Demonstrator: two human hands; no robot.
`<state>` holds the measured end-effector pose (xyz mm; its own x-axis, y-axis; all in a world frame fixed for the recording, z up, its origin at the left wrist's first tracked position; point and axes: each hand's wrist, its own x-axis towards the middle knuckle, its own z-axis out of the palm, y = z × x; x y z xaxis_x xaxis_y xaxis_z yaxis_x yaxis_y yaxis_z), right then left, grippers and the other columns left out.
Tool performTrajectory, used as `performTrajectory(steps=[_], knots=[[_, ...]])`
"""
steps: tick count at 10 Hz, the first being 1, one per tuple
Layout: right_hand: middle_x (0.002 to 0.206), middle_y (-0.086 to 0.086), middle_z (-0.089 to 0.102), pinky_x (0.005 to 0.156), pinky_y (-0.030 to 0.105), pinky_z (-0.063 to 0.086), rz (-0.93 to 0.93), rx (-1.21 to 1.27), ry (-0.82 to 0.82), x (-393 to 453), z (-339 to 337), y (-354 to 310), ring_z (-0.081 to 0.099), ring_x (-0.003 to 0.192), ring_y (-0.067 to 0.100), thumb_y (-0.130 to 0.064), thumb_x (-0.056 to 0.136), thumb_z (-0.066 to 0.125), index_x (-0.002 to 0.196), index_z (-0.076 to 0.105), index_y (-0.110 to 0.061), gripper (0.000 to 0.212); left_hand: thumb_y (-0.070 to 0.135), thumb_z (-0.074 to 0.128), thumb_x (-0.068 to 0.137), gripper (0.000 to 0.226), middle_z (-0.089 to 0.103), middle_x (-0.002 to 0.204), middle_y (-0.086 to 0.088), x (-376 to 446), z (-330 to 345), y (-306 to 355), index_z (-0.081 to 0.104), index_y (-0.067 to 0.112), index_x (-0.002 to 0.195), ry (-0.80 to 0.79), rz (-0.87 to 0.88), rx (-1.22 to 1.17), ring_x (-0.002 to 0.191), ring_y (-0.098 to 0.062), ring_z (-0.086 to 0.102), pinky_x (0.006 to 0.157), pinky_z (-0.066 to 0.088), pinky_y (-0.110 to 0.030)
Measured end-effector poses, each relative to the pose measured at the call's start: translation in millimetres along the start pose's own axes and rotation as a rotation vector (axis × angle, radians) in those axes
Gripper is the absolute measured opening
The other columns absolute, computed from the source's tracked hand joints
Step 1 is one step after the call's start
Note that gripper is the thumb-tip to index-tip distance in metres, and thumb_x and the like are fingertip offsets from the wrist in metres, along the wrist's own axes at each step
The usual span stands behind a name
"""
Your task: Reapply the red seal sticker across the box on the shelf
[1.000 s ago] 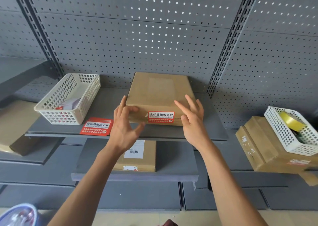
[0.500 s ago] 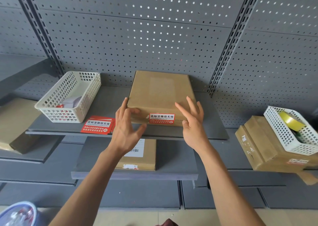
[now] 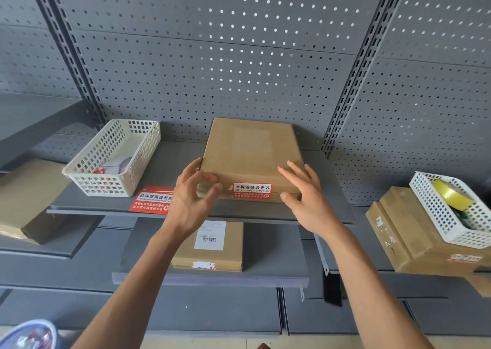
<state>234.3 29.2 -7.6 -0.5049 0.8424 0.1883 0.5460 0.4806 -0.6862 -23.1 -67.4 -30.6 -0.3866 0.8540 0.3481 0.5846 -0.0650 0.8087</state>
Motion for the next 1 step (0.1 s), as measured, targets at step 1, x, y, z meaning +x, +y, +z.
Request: performTrajectory(steps=[1], knots=[[0.156, -0.019, 0.037, 0.124, 0.038, 0.017, 0.049, 0.008, -0.034, 1.5, -31.1, -2.4, 0.020, 0.150, 0.005, -0.020, 0.099, 0.055, 0.145, 0.047, -0.037, 0.050, 0.057, 0.054, 0.088, 0.025, 0.058, 0.138, 0.008, 10.9, -9.0, 8.4, 0.068, 0.036, 0.089, 0.085, -0.019, 0.007, 0.127, -0.019, 0.054, 0.103, 0.048, -0.052]])
